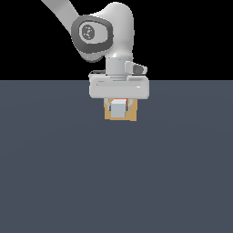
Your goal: Insert the peg into the horizontal hole in a box.
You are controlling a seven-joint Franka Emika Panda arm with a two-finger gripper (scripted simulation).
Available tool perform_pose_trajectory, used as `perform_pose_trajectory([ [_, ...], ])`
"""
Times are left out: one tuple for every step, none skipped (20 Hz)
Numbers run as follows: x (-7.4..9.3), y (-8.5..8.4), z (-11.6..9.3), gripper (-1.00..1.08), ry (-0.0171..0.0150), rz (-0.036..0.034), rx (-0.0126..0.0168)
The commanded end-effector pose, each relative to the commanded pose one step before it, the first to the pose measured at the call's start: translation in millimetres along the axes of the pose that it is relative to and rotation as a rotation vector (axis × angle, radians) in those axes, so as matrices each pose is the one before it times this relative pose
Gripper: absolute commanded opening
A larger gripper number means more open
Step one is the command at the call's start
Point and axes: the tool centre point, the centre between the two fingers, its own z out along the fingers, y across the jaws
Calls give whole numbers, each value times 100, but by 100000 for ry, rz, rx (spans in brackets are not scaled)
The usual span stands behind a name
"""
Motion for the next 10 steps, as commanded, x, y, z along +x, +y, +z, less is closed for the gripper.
perform_pose_trajectory([
  [67,176,-240,-100,137,-33,-408],
  [0,0,0,-100,0,0,0],
  [-29,-145,194,-100,-119,-24,358],
  [42,-2,0,-100,0,0,0],
  [125,-7,1,-100,0,0,0],
  [210,-10,1,-100,0,0,0],
  [295,-12,2,-100,0,0,0],
  [374,-14,-28,-100,23,9,-42],
  [470,-10,2,-100,0,0,0],
  [547,-10,-28,-100,20,5,-44],
])
